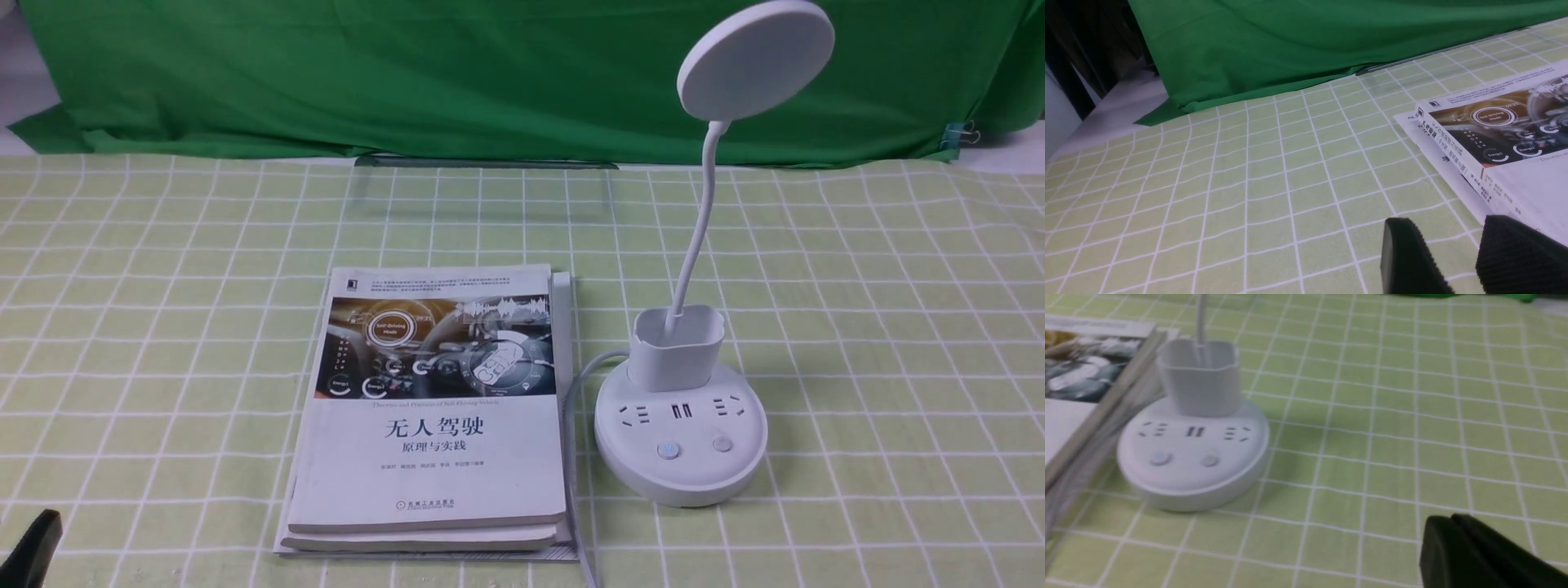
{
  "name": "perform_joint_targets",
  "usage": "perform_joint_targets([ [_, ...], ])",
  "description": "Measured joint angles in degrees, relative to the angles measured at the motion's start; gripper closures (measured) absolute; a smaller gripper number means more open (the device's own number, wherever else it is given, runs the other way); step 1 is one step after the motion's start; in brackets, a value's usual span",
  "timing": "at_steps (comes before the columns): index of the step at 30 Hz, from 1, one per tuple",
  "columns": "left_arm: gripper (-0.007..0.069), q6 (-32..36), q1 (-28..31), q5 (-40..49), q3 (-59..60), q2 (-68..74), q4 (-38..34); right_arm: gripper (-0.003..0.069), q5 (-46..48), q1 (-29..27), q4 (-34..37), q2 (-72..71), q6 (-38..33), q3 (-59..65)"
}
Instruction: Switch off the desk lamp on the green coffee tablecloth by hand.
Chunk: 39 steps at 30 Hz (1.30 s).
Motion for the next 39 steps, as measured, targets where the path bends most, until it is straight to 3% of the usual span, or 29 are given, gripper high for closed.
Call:
perform_joint_targets([
  [7,0.0382,0.0,0.0,0.0,0.0,0.0,0.0,0.0618,-3.1,-3.0,0.0,-14.2,-3.2,11.5],
  [39,0.0382,0.0,0.0,-0.1,0.0,0.0,0.0,0.0602,-2.9,-3.3,0.0,-14.7,-2.9,12.5],
])
